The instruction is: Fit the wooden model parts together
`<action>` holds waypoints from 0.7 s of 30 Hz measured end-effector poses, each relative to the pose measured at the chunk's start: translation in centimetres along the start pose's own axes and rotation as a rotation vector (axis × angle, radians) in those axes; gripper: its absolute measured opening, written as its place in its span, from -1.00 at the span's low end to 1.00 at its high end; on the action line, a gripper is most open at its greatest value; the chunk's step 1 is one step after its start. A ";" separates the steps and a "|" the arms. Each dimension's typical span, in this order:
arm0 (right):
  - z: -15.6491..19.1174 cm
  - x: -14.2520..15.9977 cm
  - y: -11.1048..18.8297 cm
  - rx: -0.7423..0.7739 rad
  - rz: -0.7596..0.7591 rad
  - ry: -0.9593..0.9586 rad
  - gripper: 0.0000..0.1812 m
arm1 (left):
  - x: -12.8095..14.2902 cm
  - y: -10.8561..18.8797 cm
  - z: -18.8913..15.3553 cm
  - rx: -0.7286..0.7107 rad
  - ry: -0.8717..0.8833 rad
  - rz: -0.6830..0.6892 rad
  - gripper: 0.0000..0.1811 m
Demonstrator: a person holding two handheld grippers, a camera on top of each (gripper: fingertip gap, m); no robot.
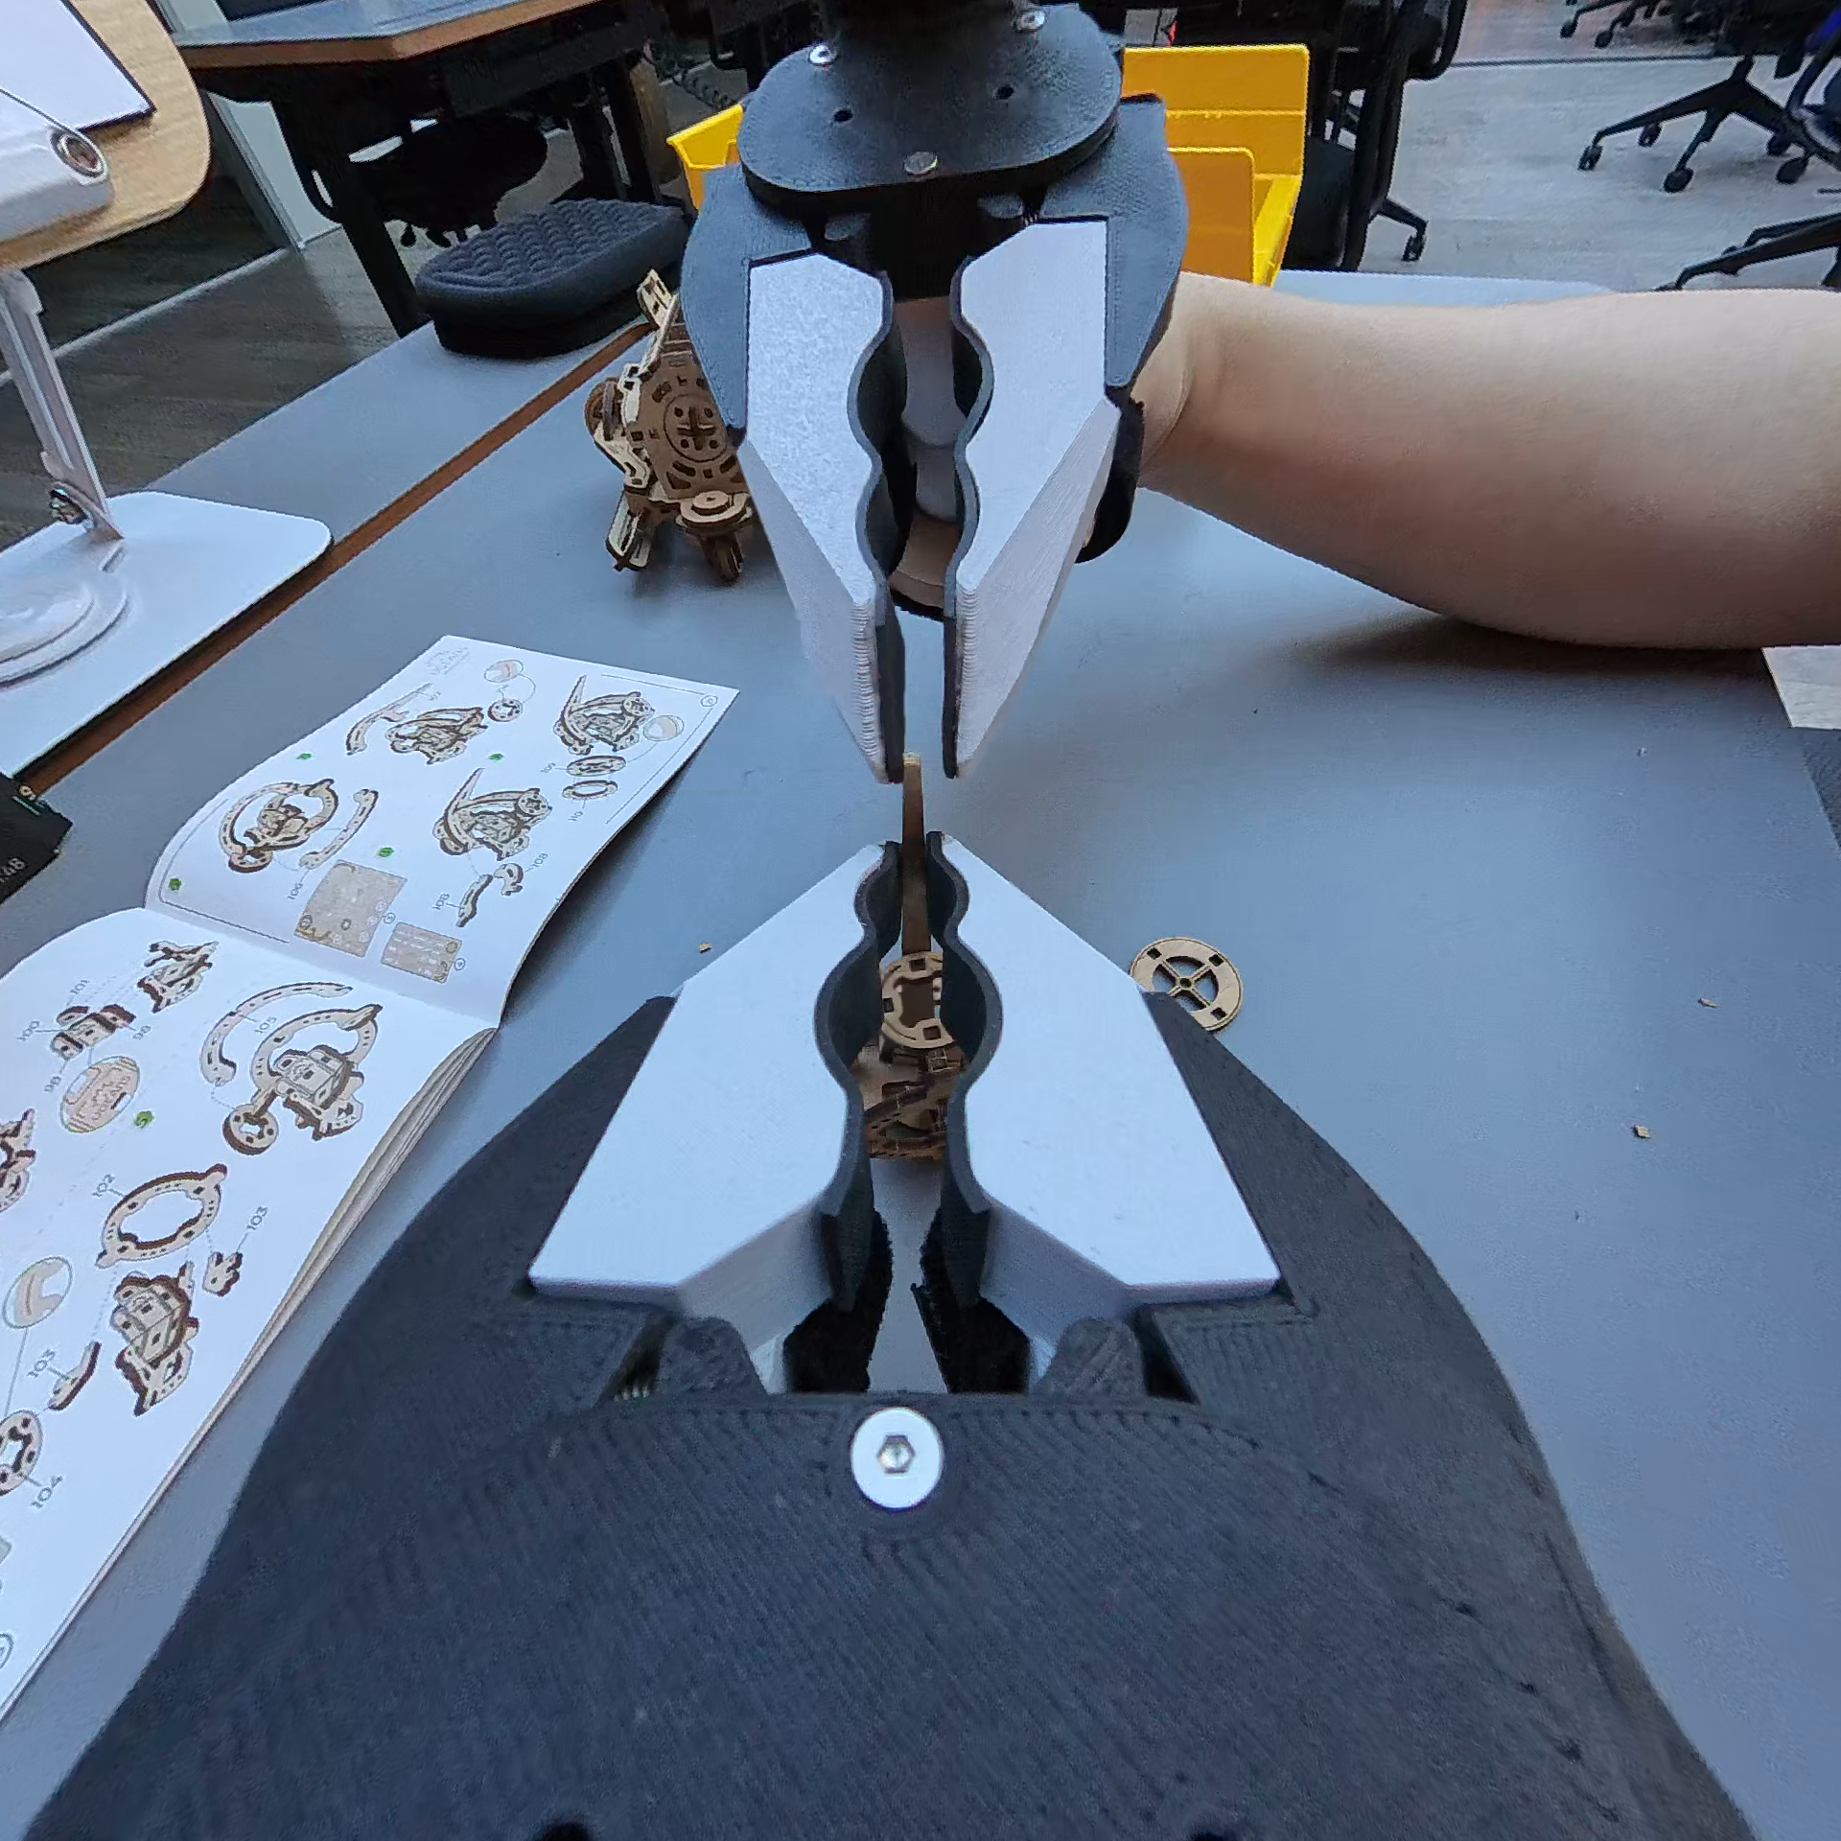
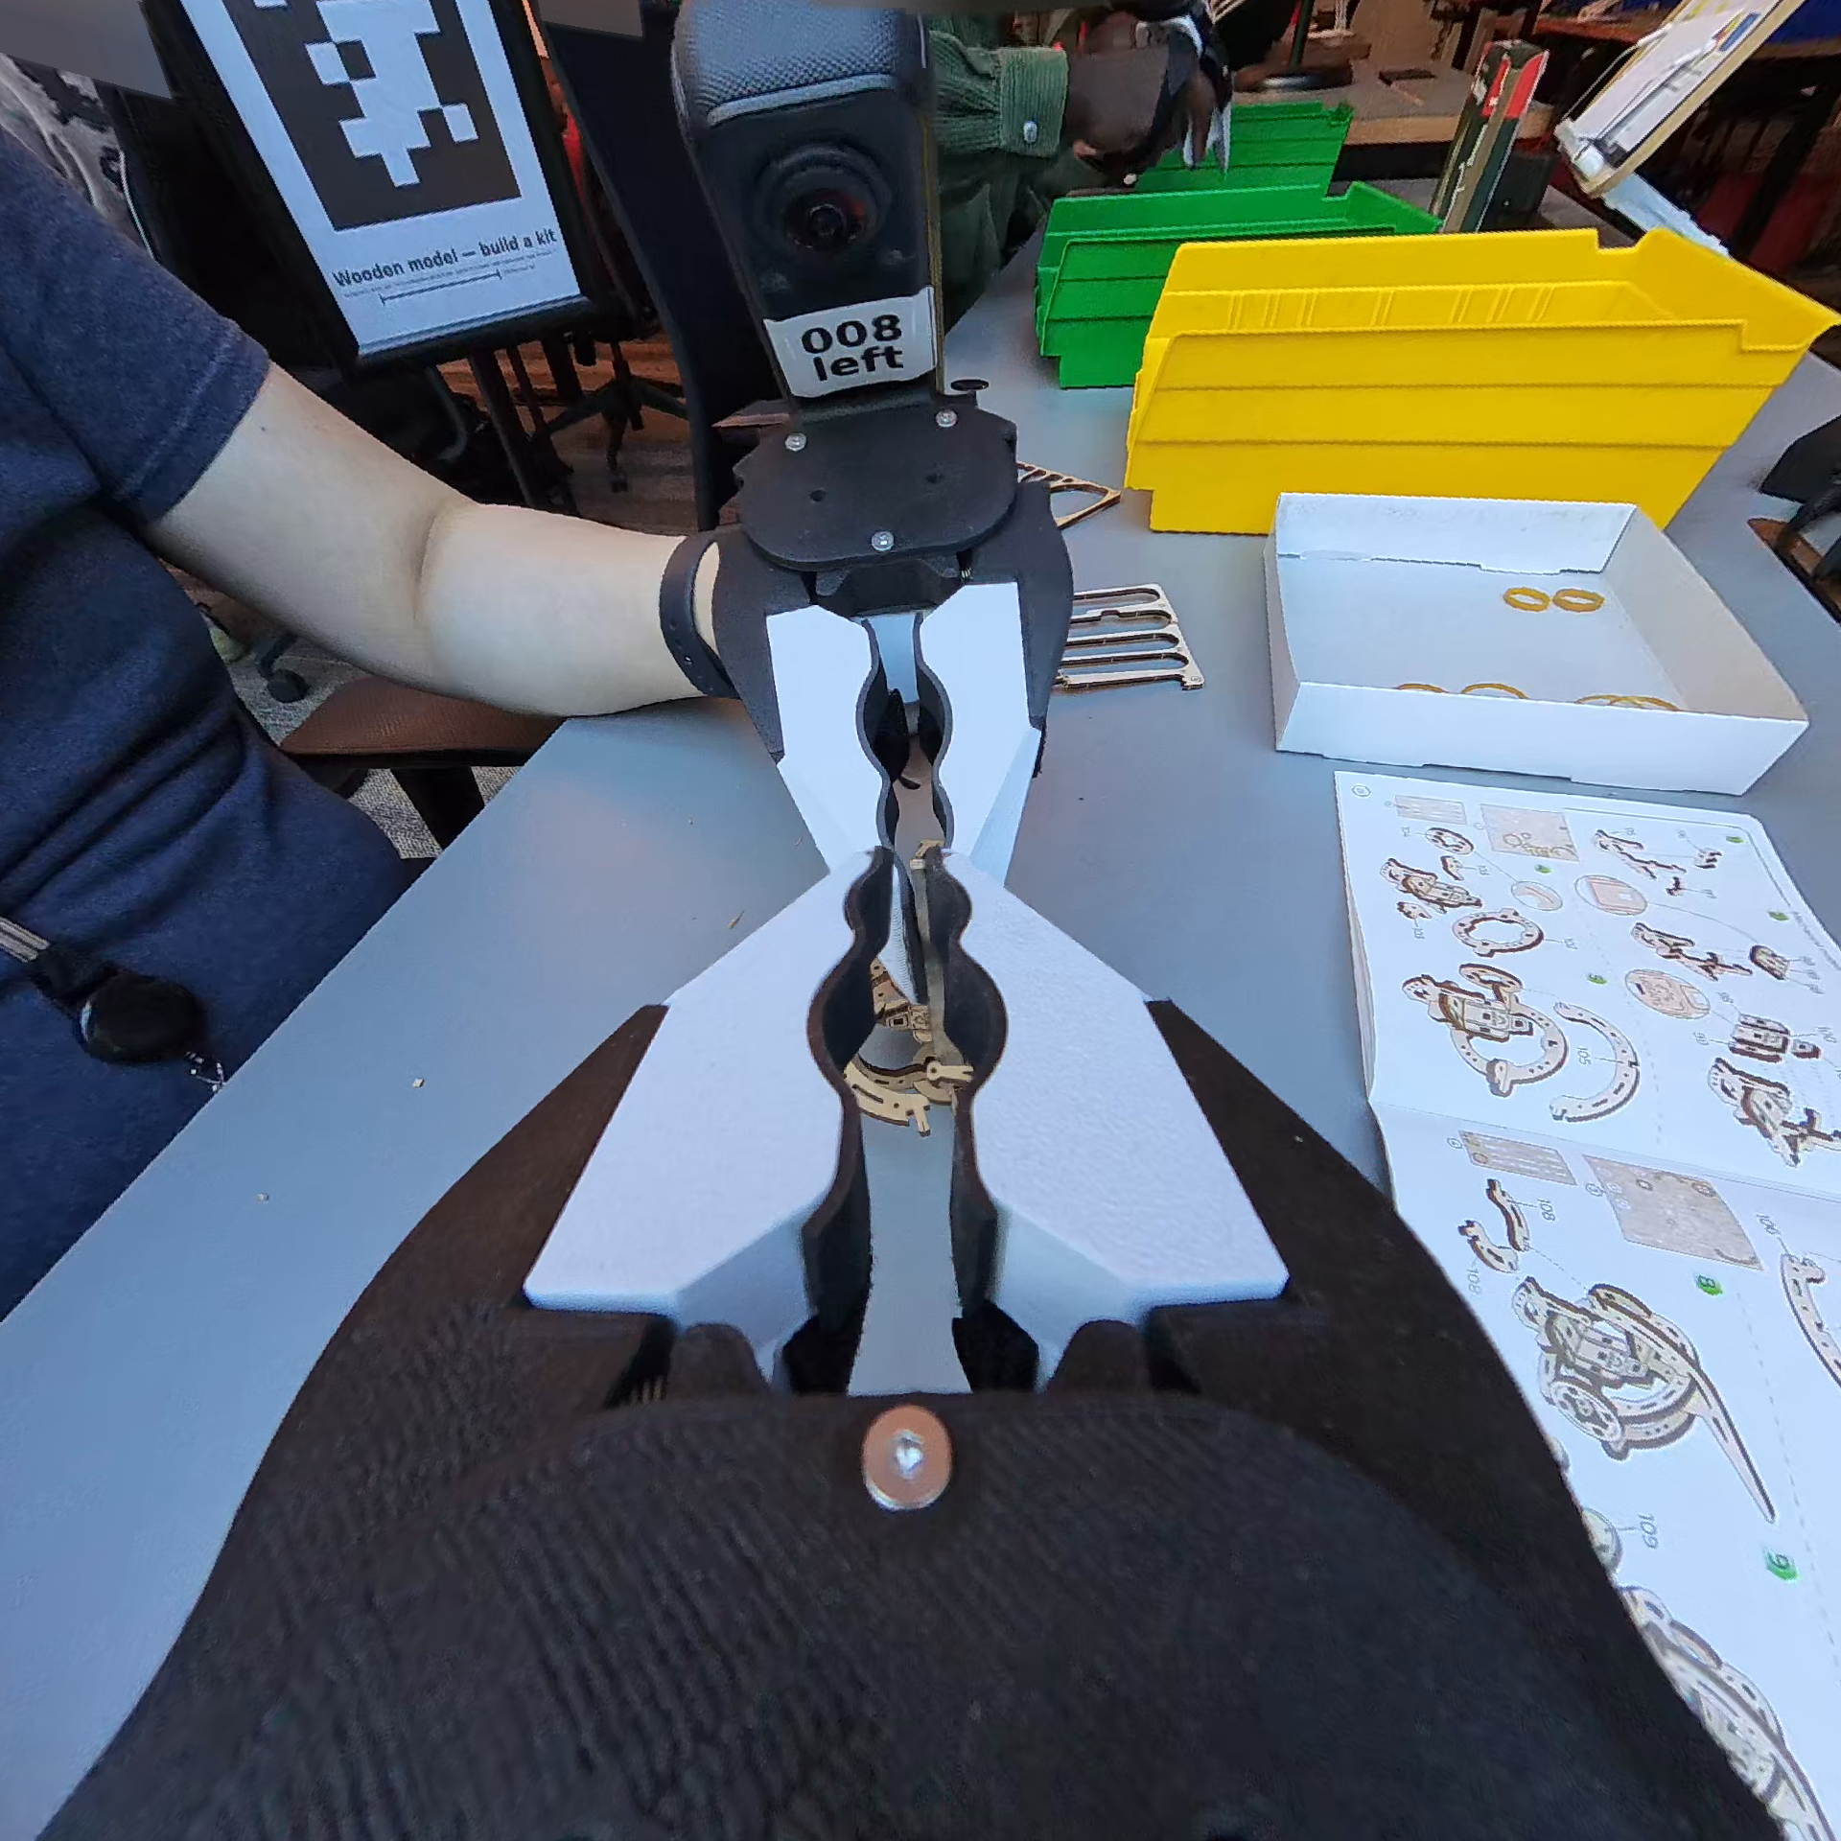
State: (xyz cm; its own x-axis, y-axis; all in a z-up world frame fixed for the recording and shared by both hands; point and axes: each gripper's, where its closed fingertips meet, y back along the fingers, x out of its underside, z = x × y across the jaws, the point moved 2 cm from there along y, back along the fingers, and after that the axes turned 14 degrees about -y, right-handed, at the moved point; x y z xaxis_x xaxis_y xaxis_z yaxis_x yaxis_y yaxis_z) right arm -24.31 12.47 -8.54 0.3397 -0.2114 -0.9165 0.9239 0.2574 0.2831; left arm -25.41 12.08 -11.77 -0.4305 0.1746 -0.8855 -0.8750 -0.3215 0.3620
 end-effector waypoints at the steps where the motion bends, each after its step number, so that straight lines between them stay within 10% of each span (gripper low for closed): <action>1: 0.0 0.0 0.0 0.004 0.004 0.000 -0.95 | 0.0 0.0 0.0 0.002 -0.004 0.003 -0.97; 21: -0.7 0.3 0.0 0.052 -0.002 0.008 -1.00 | 0.6 -0.4 0.1 -0.006 0.036 0.024 -0.96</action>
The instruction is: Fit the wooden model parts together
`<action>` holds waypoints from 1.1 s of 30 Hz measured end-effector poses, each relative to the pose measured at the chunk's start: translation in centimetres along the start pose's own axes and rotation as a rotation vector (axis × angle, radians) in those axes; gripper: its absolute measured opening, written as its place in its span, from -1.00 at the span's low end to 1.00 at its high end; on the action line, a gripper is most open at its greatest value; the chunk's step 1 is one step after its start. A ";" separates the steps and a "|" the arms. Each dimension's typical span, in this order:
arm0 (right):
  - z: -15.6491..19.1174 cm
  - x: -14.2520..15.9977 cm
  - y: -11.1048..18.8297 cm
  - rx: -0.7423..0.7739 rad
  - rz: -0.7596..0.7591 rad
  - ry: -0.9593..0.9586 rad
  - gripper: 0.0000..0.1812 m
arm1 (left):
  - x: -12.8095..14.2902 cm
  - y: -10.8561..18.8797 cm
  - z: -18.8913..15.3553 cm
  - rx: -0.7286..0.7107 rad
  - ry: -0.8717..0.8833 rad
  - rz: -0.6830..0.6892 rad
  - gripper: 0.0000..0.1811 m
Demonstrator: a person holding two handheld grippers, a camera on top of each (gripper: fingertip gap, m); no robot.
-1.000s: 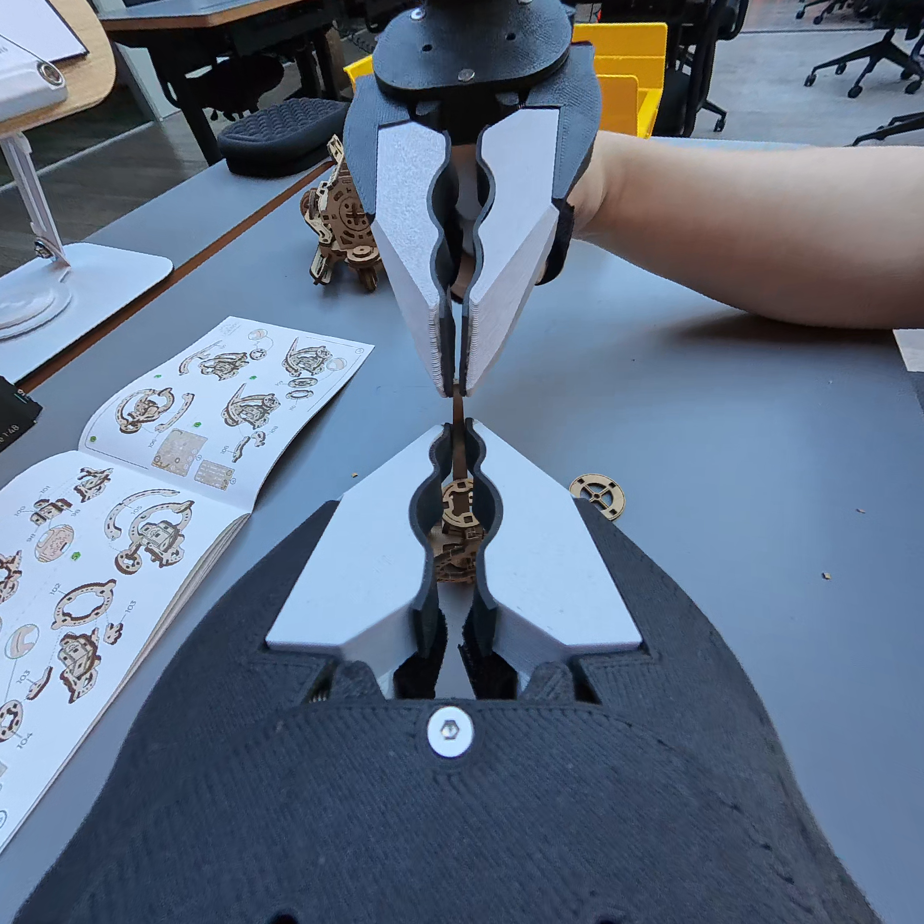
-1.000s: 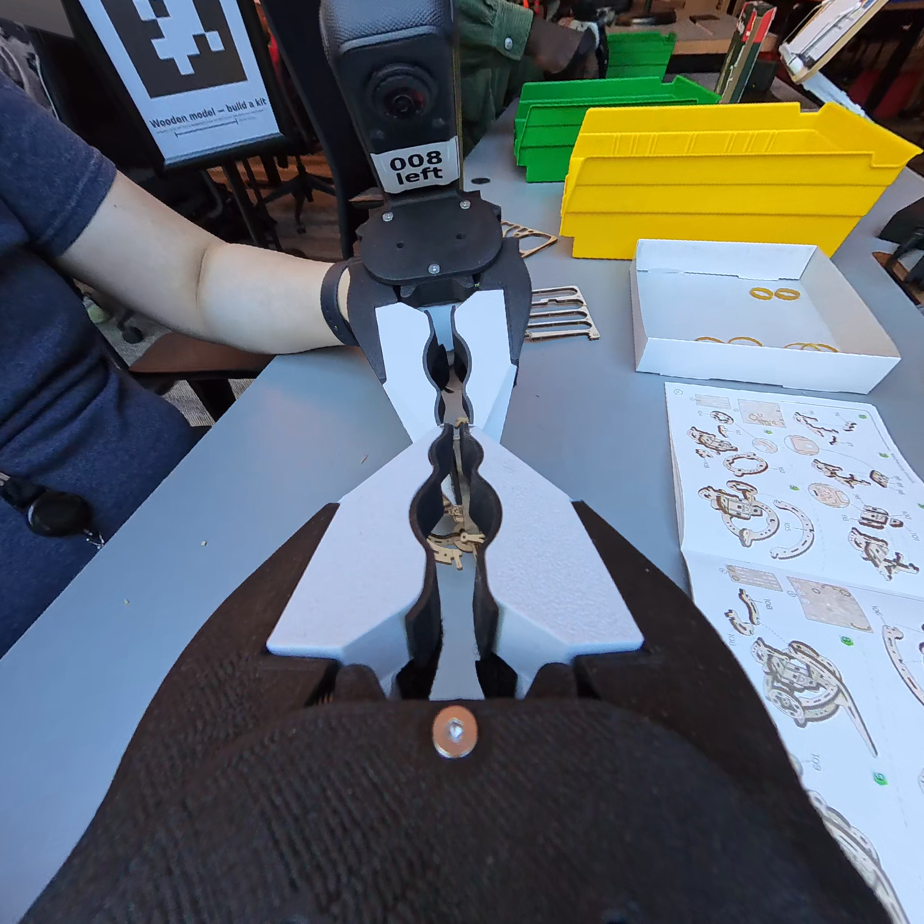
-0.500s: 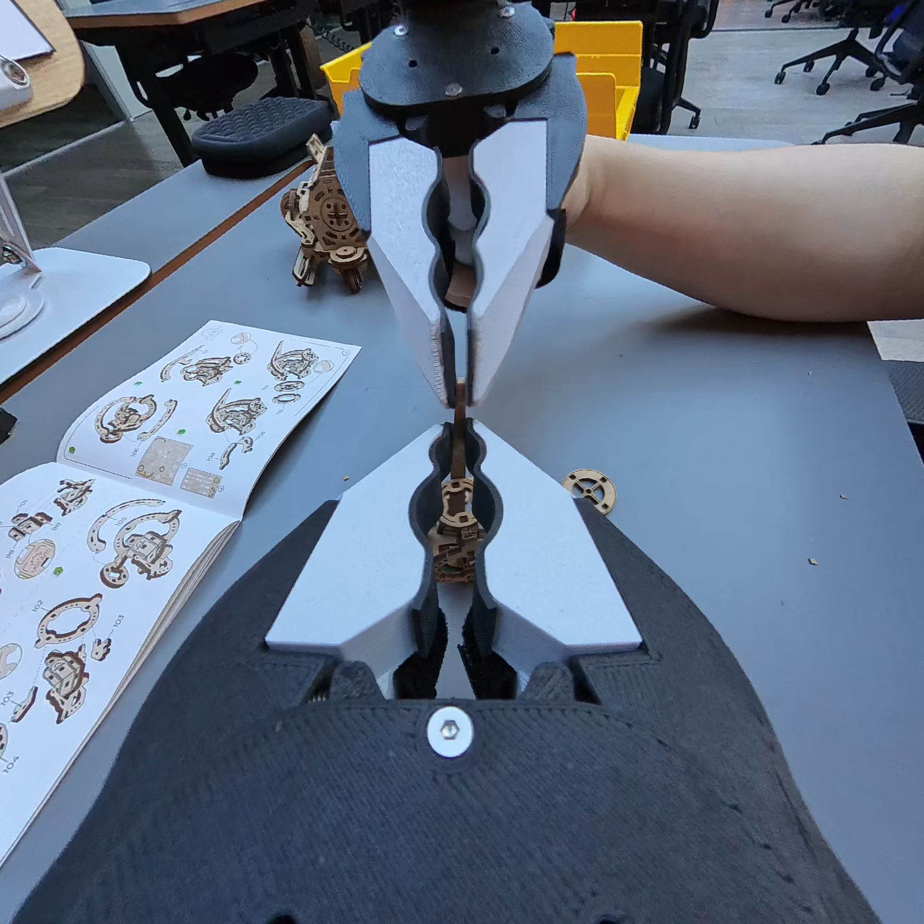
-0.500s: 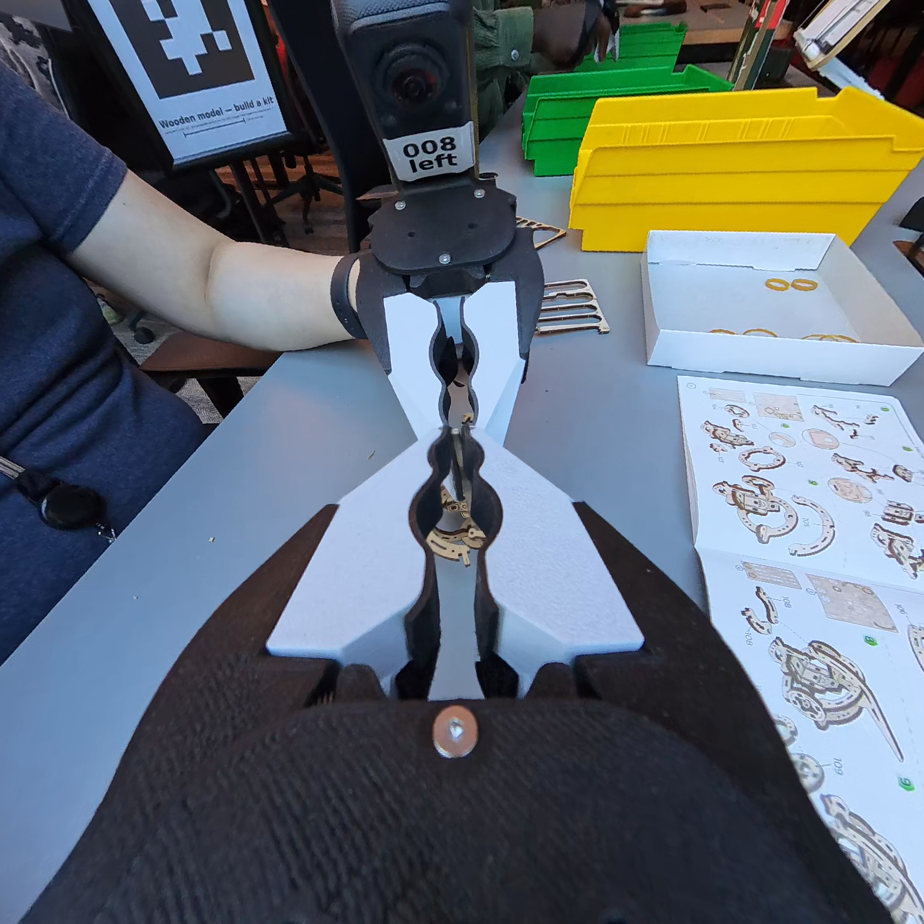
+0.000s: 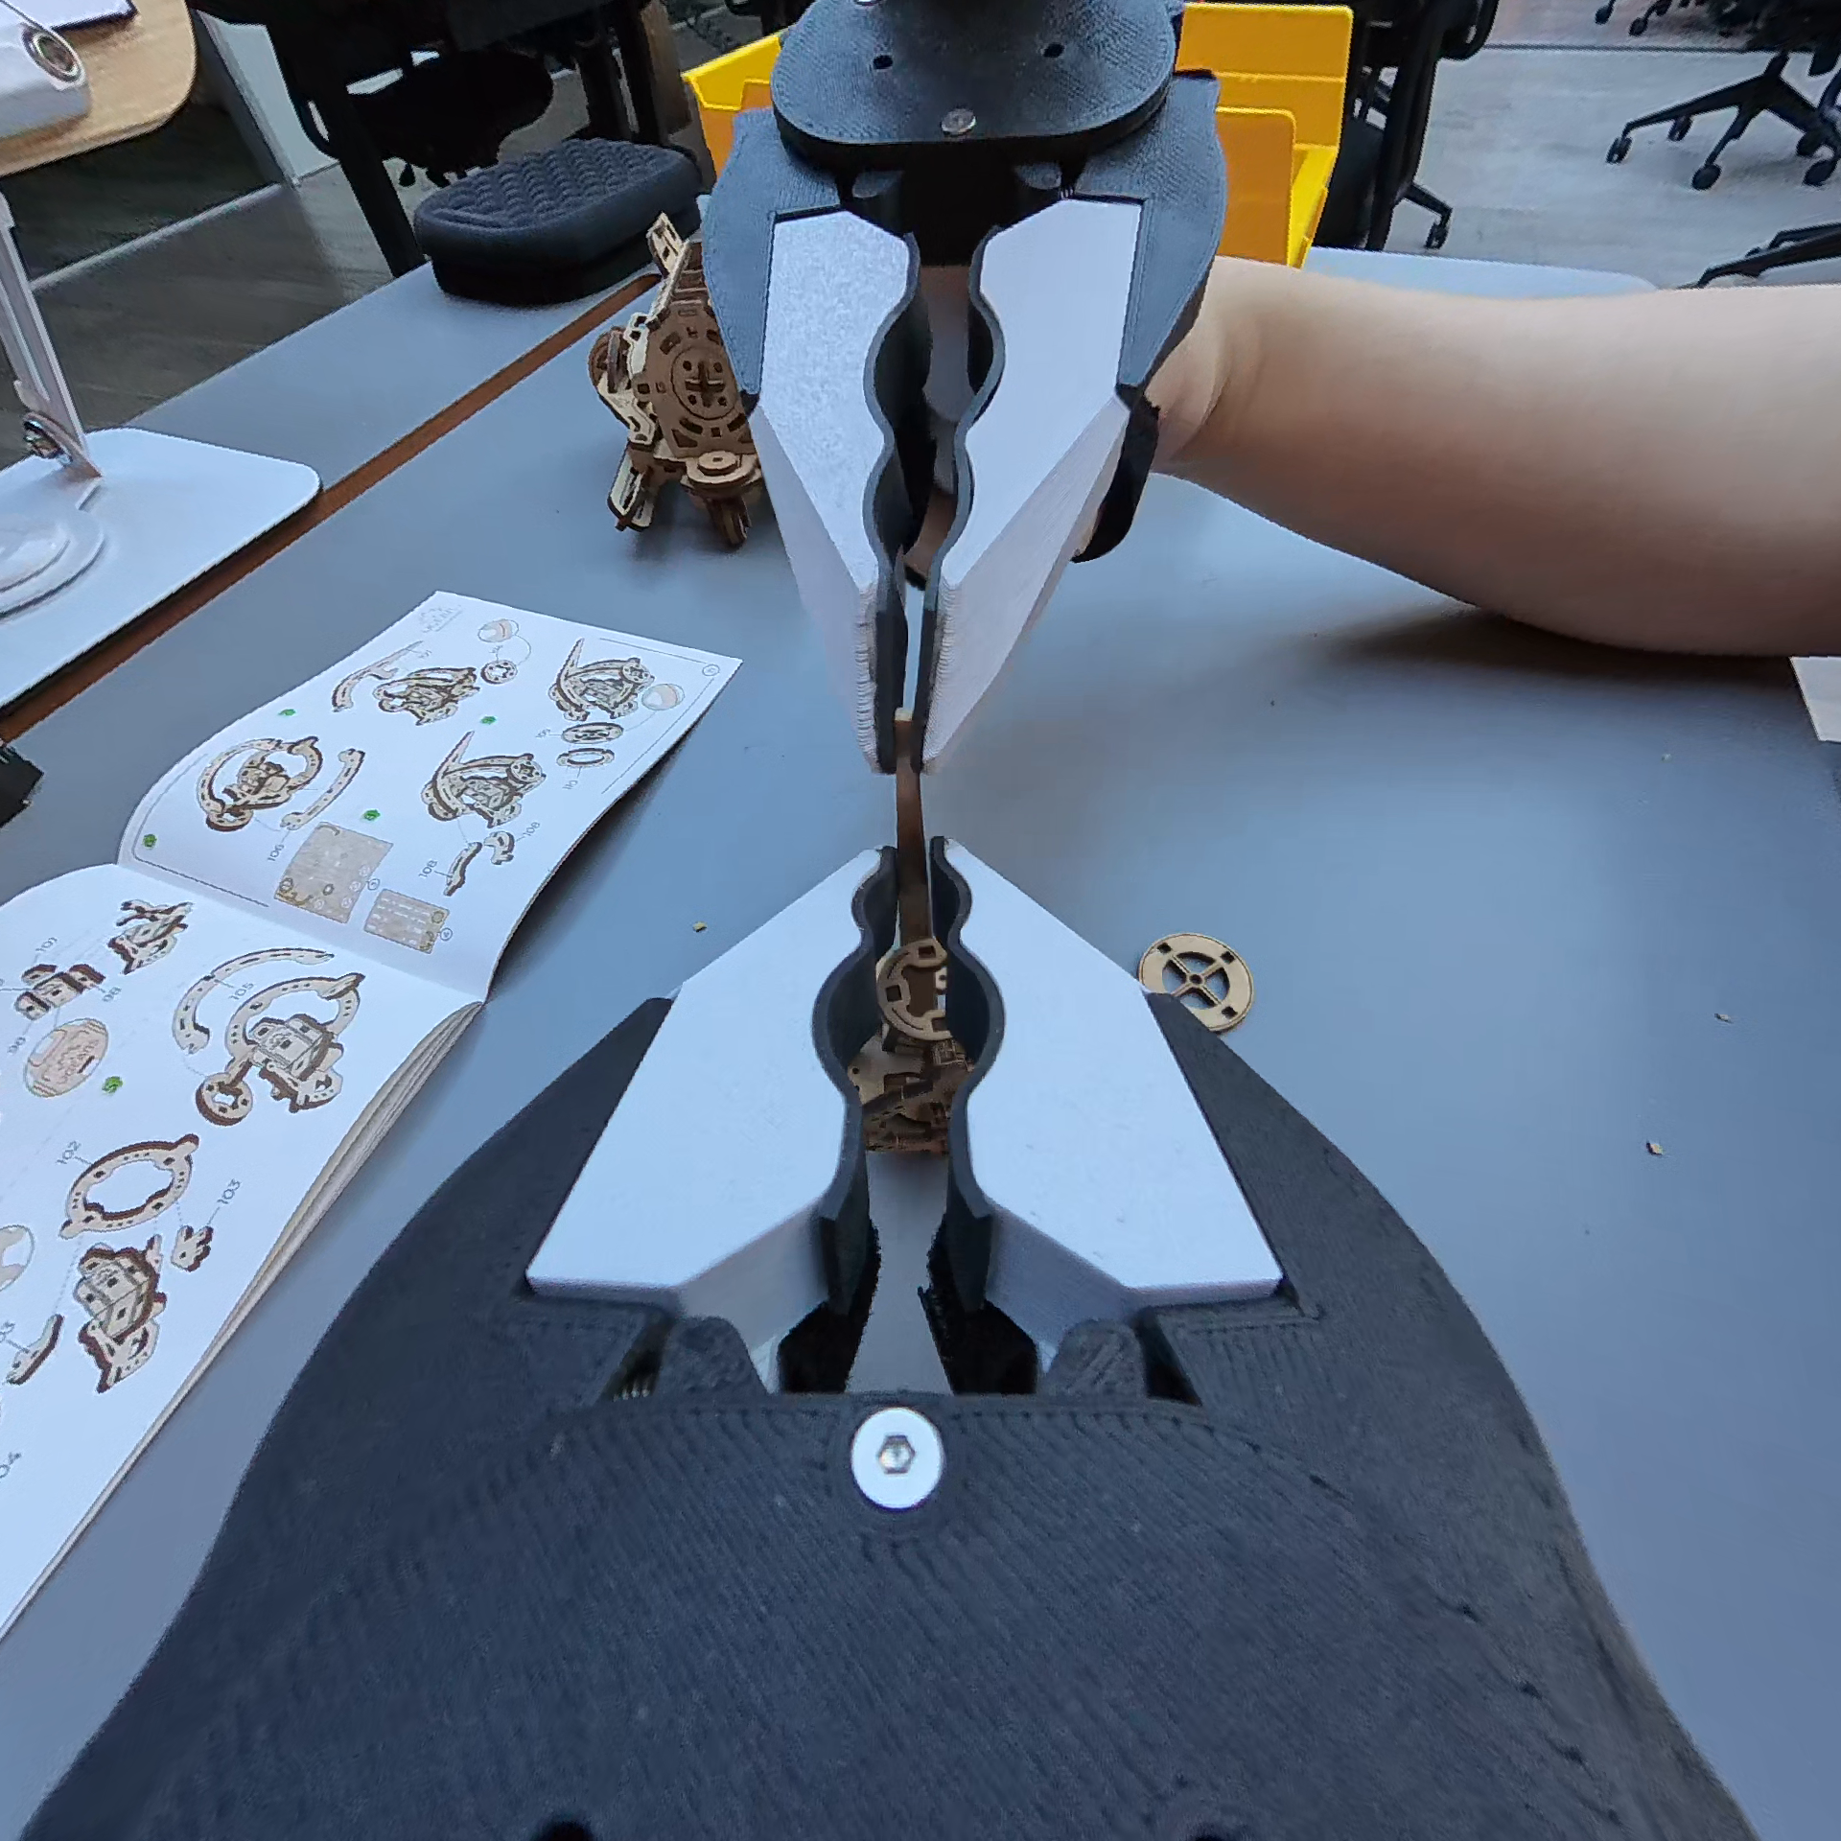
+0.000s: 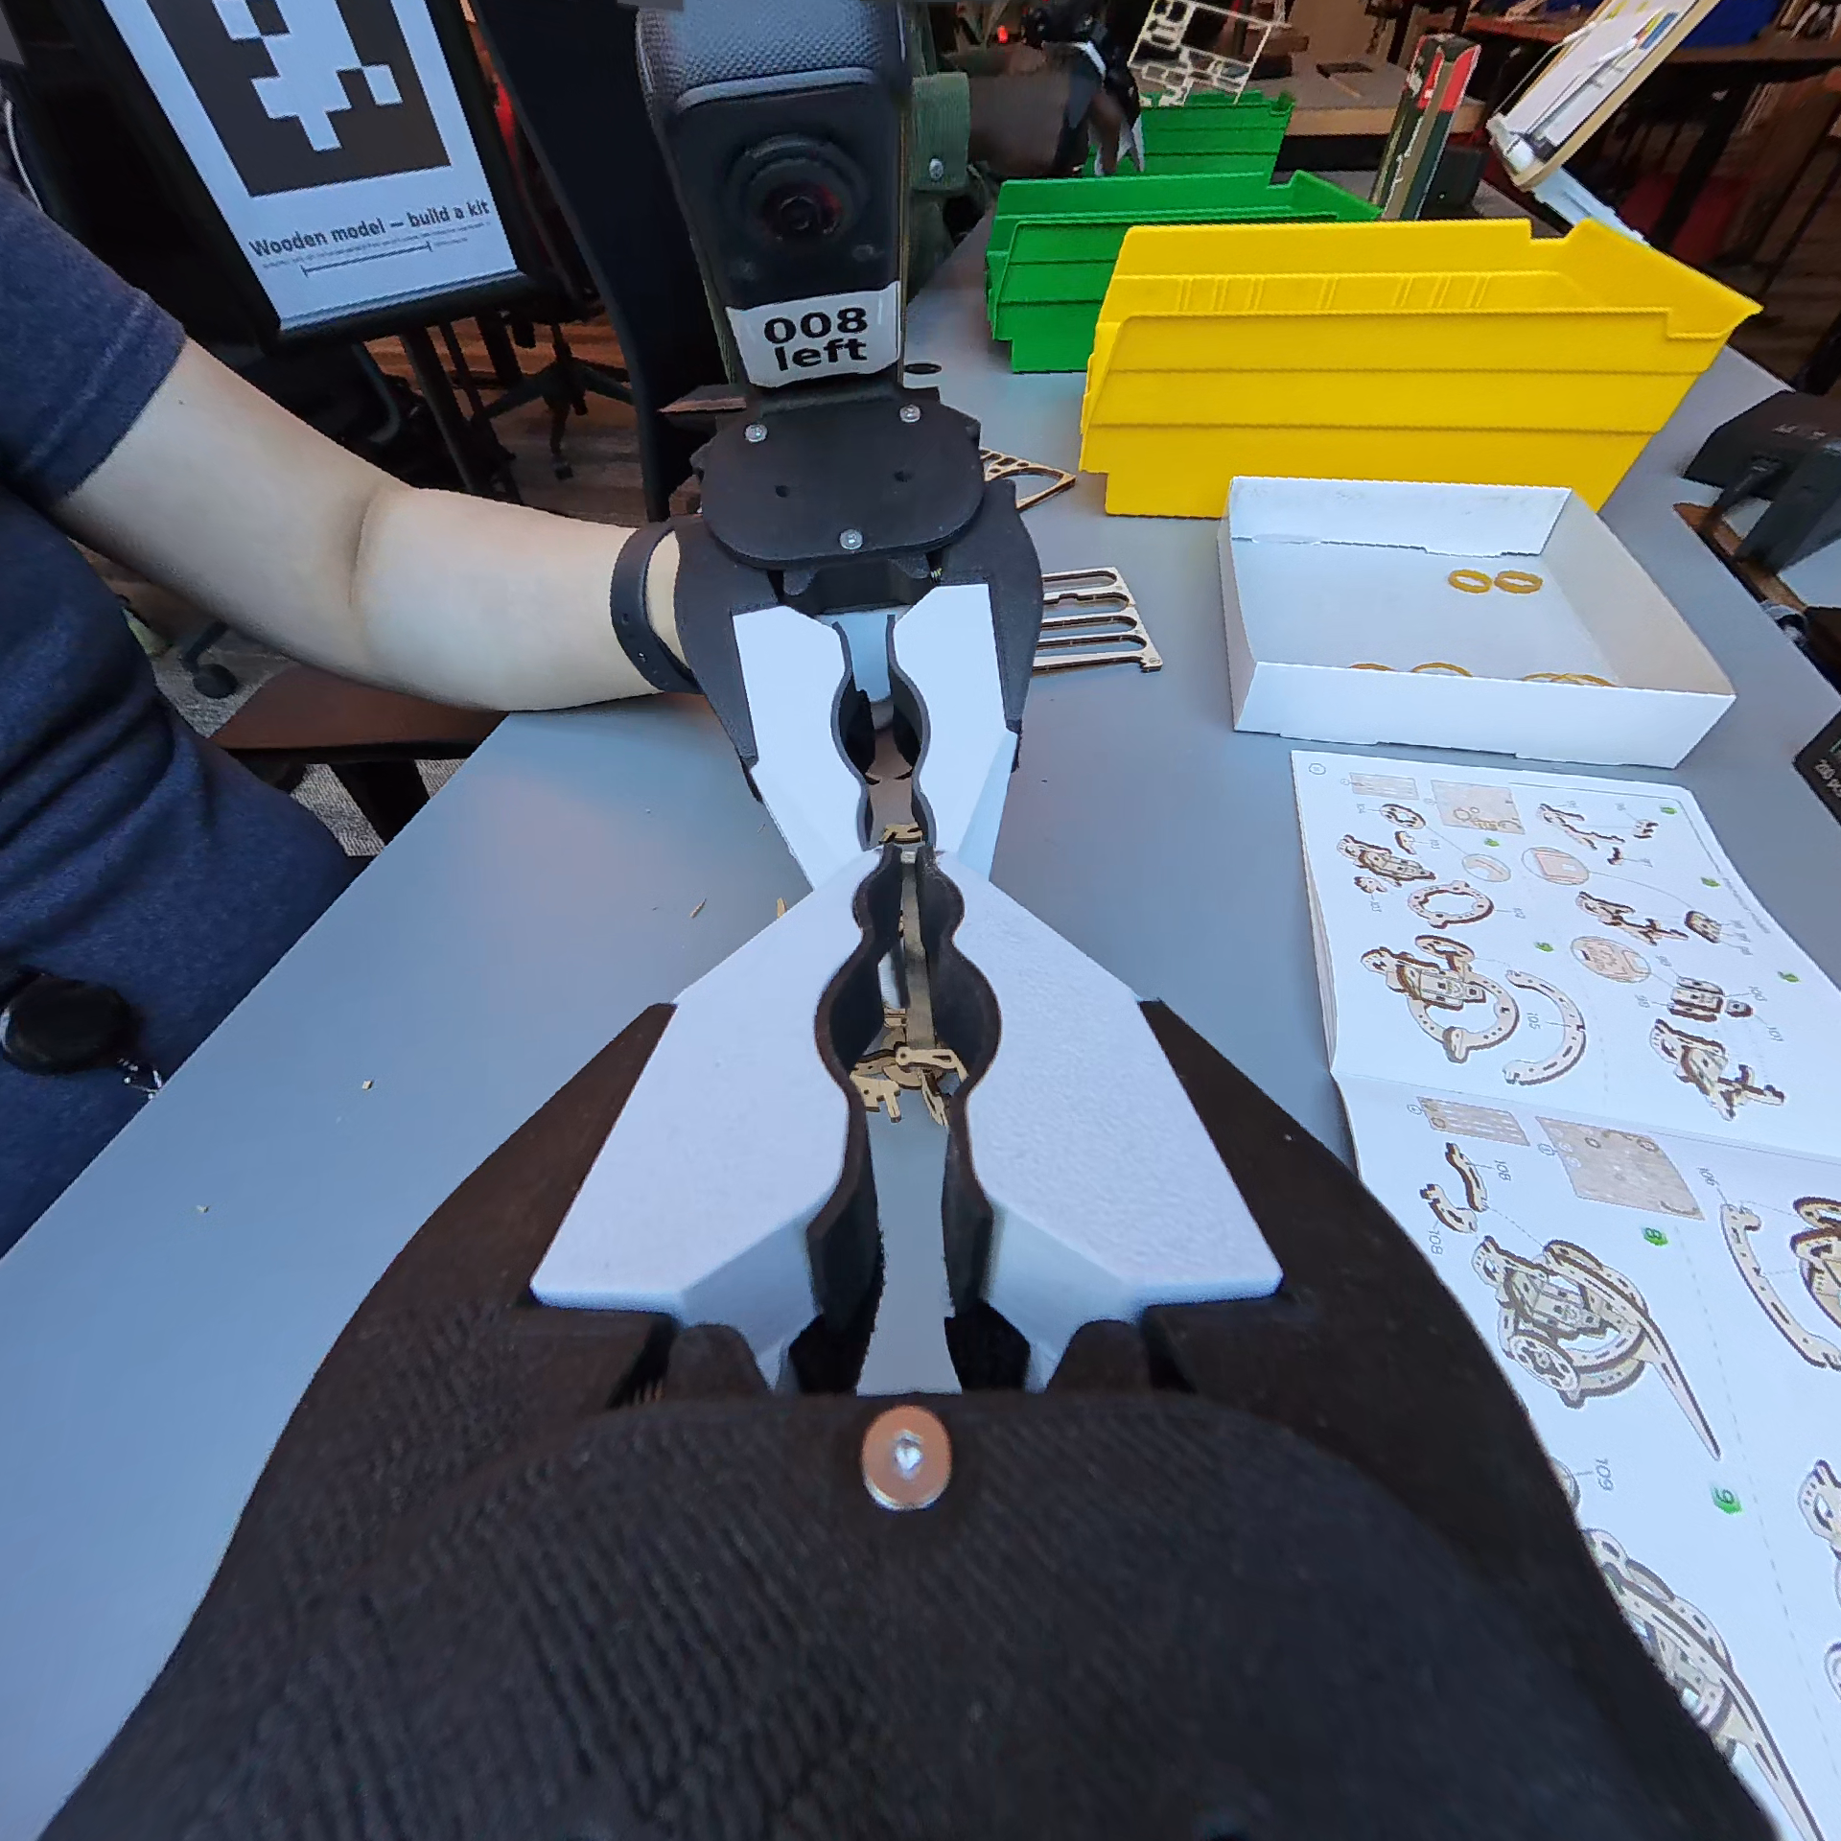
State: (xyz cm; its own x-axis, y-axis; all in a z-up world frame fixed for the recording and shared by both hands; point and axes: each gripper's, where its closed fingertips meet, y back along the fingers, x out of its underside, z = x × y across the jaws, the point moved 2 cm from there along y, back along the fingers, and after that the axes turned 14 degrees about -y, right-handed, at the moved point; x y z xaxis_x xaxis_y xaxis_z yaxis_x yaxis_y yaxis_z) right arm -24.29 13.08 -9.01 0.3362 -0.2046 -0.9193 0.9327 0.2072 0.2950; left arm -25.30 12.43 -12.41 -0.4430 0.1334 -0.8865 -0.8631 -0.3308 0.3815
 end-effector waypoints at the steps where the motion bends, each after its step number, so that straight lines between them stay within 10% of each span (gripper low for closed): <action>1: 0.1 0.0 0.0 0.001 0.004 0.002 -1.00 | -0.1 0.0 0.0 -0.004 -0.001 -0.004 -0.96; 33: 0.2 0.8 -0.5 -0.010 0.062 0.002 -0.98 | 0.0 -0.2 -0.2 0.025 -0.008 -0.007 -0.97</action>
State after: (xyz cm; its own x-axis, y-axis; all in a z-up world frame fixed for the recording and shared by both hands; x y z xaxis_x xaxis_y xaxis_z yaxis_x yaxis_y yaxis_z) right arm -24.44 12.62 -9.86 0.3930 -0.1891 -0.8999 0.9087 0.2294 0.3487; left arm -25.06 12.32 -12.53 -0.4383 0.1430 -0.8874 -0.8722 -0.3064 0.3814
